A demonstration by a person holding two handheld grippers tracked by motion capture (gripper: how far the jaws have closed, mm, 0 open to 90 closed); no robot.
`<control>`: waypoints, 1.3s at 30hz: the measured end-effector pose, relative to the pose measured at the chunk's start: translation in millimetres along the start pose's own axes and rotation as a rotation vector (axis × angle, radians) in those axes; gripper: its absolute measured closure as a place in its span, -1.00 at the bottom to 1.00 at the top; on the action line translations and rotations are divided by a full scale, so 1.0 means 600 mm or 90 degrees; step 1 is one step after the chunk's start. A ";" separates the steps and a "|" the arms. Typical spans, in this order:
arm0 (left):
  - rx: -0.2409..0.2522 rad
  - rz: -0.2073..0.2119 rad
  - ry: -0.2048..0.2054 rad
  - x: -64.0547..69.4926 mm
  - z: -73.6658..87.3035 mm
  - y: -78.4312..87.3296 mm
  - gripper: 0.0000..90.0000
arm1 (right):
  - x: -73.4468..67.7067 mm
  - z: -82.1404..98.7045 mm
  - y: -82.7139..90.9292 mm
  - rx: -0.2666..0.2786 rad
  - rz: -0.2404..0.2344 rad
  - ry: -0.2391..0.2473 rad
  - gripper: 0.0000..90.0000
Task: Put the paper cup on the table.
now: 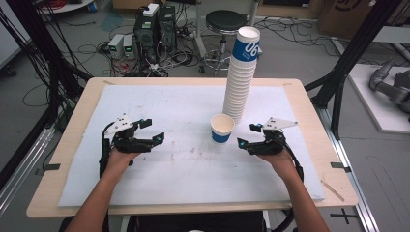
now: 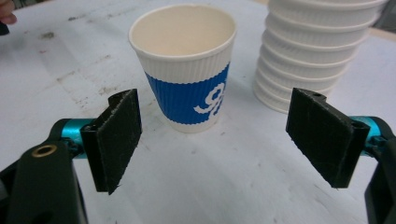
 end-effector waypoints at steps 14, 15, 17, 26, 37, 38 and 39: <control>0.014 0.004 -0.001 0.005 -0.008 -0.002 -0.65 | 0.004 0.020 0.093 0.058 0.062 0.006 -0.58; 0.015 0.004 -0.001 0.005 -0.008 -0.002 -0.65 | 0.007 0.020 0.095 0.064 0.067 0.002 -0.58; 0.016 0.003 0.000 0.006 -0.008 -0.001 -0.65 | 0.008 0.022 0.097 0.066 0.072 0.000 -0.58; 0.021 0.002 -0.004 0.008 -0.008 0.005 -0.65 | 0.008 0.022 0.105 0.071 0.083 -0.006 -0.58; 0.023 -0.002 -0.008 0.009 -0.007 0.011 -0.64 | 0.001 0.022 0.099 0.064 0.086 0.008 -0.58; 0.022 -0.003 -0.007 0.009 -0.006 0.011 -0.65 | 0.001 0.023 0.098 0.062 0.086 0.009 -0.58; 0.020 -0.002 -0.007 0.009 -0.006 0.011 -0.65 | 0.001 0.023 0.098 0.062 0.086 0.010 -0.58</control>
Point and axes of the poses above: each handheld gripper's, and its own axes: y roughly backward along the jaws, z roughly out of its underside, x roughly to its right, the point moved 2 cm from there along -y, roughly forward along the jaws, and after that the axes turned 5 degrees about y, right-handed, at the moved point
